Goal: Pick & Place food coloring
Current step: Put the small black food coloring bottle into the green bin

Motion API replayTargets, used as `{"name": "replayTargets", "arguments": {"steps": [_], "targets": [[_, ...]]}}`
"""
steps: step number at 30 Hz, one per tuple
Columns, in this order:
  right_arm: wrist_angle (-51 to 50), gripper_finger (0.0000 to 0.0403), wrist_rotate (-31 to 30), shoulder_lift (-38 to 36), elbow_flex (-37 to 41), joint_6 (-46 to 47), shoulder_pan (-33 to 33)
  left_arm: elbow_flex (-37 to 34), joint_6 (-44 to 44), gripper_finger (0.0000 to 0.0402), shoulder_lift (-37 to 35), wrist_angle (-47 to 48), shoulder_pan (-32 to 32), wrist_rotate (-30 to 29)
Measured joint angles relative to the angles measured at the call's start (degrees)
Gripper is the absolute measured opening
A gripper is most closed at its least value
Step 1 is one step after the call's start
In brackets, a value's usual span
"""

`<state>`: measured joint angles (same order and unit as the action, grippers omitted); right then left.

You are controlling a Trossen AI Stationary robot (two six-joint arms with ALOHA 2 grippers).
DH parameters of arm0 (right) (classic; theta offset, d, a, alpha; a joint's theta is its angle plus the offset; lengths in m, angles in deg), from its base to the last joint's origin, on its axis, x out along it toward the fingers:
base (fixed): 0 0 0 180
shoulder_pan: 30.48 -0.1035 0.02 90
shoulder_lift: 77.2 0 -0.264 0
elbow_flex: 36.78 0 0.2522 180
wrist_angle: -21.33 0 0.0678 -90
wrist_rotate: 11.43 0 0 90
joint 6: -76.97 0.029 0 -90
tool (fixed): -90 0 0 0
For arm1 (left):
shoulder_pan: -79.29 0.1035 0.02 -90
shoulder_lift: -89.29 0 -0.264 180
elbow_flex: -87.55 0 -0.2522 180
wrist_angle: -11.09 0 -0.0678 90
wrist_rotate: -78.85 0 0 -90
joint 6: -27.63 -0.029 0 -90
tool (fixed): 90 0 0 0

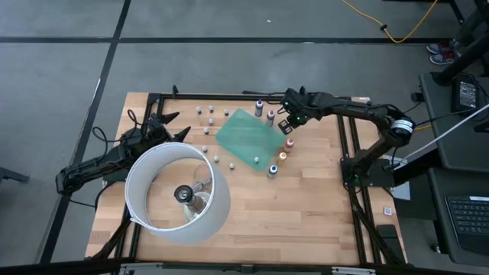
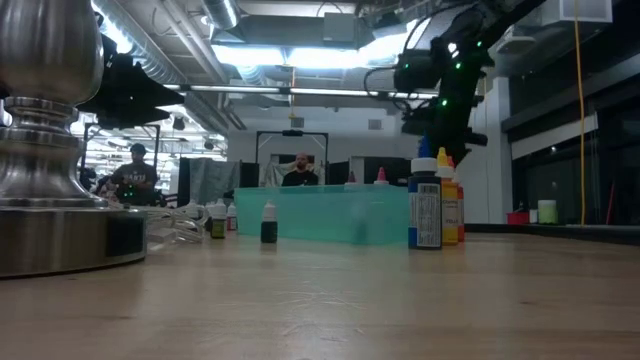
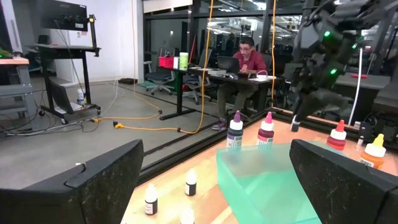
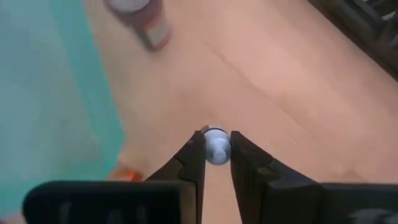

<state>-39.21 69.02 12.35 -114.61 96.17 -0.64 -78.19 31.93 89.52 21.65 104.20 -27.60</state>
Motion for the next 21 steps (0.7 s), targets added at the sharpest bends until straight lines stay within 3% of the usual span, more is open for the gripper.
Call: {"name": "replayTargets", "arguments": {"steps": [11, 21], "targets": [[-6.02, 0.0057, 0.19, -4.65, -1.76, -8.91, -7.47, 0.0, 0.0, 0.04, 0.01, -0.01, 0.0, 0.0], [-5.76, 0.0057, 0.08, -4.14, -8.16, -8.71, -12.51, 0.0, 0.0, 0.04, 0.01, -0.01, 0.0, 0.01]]}}
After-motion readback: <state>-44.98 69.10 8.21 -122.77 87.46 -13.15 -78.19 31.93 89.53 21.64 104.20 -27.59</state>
